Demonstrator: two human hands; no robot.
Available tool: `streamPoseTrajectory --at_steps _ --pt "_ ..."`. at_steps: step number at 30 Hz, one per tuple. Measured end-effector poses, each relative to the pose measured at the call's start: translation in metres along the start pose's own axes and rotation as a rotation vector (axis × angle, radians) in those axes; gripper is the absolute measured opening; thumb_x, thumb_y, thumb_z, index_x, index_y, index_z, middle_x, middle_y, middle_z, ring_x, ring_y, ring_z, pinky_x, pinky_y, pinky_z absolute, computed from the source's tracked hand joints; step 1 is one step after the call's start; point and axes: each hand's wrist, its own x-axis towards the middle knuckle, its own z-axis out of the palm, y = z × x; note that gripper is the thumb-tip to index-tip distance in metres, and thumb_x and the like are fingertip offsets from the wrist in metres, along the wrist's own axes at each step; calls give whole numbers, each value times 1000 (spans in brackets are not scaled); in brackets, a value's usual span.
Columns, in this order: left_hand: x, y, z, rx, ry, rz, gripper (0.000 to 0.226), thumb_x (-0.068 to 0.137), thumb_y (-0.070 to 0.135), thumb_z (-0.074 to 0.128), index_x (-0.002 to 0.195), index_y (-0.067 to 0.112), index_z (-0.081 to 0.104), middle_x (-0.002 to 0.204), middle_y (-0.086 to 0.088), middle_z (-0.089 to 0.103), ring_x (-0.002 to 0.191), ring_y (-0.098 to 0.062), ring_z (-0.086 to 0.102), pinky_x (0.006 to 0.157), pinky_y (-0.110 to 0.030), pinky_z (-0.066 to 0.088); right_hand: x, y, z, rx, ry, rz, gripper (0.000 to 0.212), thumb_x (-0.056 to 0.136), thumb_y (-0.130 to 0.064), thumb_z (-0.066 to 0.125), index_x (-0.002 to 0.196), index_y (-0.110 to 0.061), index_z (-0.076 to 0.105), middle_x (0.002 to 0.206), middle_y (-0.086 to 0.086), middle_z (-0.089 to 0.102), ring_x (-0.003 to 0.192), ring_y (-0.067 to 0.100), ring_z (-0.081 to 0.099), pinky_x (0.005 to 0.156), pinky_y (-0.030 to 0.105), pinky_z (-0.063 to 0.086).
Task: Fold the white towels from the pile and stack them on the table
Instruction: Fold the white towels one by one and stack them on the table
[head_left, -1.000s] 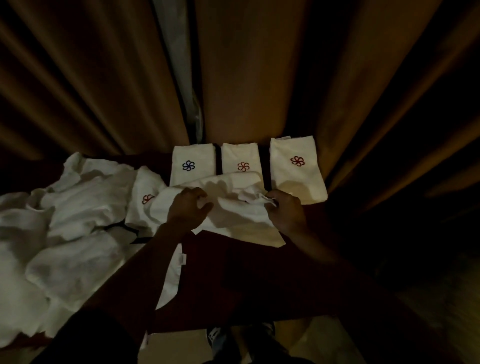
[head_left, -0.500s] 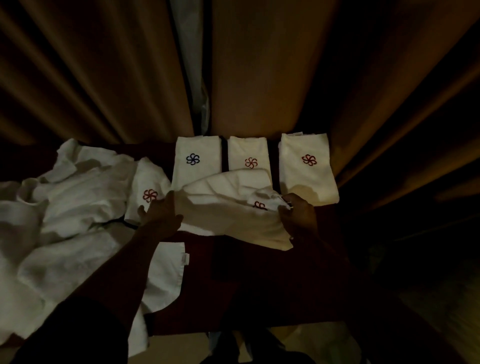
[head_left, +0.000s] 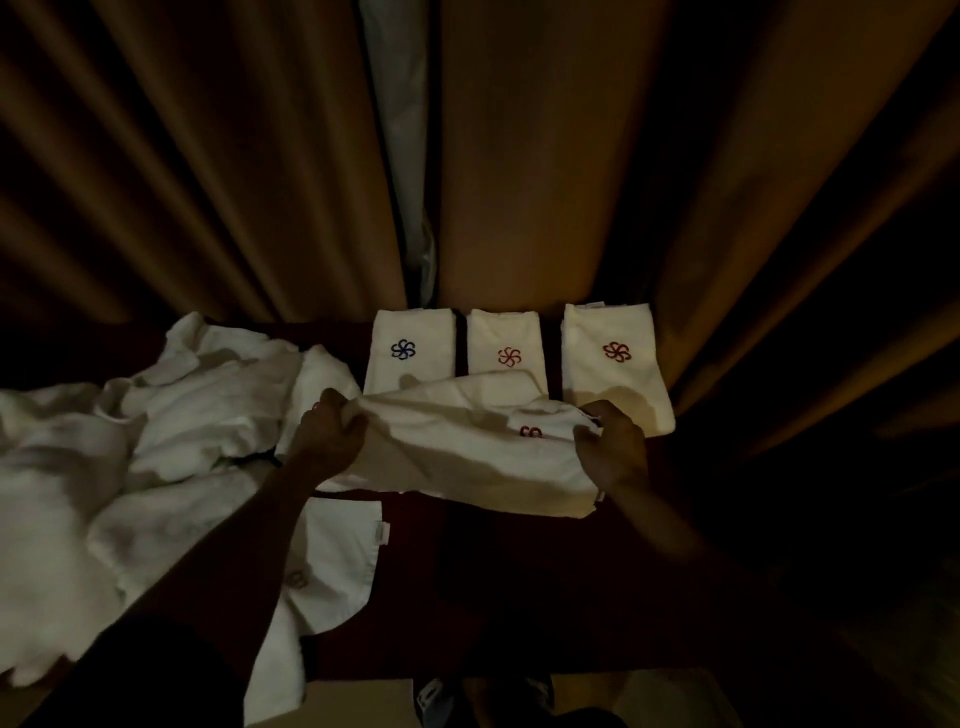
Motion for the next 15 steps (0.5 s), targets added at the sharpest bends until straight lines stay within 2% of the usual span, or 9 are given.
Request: streamPoseTrajectory --at_steps 2,6,9,12,15 --pt "-5 4 -14 -16 70 11 38 95 31 64 118 2 52 104 -25 66 99 -45 63 79 -42 48 1 -5 -10 33 7 -23 25 92 -12 60 116 -16 66 115 7 69 109 26 62 91 29 48" --pt "-12 21 -48 -85 225 18 39 90 38 69 113 9 55 104 -20 67 100 -41 62 83 -42 50 5 -21 -23 99 20 -97 29 91 -6 60 118 -12 68 116 9 68 111 26 61 92 24 43" --pt "-20 29 -69 -79 283 53 40 88 36 72 114 11 57 106 -17 67 102 -39 62 80 -37 44 8 -32 -26 158 40 -109 28 91 -6 59 117 -12 68 116 8 68 110 26 61 94 27 45" --pt "-31 34 -75 -59 199 33 36 90 45 67 109 16 59 109 -16 67 105 -37 61 82 -35 43 7 -33 -26 177 64 -120 26 92 -8 60 116 -10 69 115 9 69 110 27 61 94 32 47" --pt "-43 30 -63 -88 27 -112 37 94 52 59 110 19 64 114 -15 64 111 -34 59 85 -33 44 5 -21 -24 164 89 -103 21 94 -13 61 114 -9 68 115 11 69 110 31 61 93 33 46"
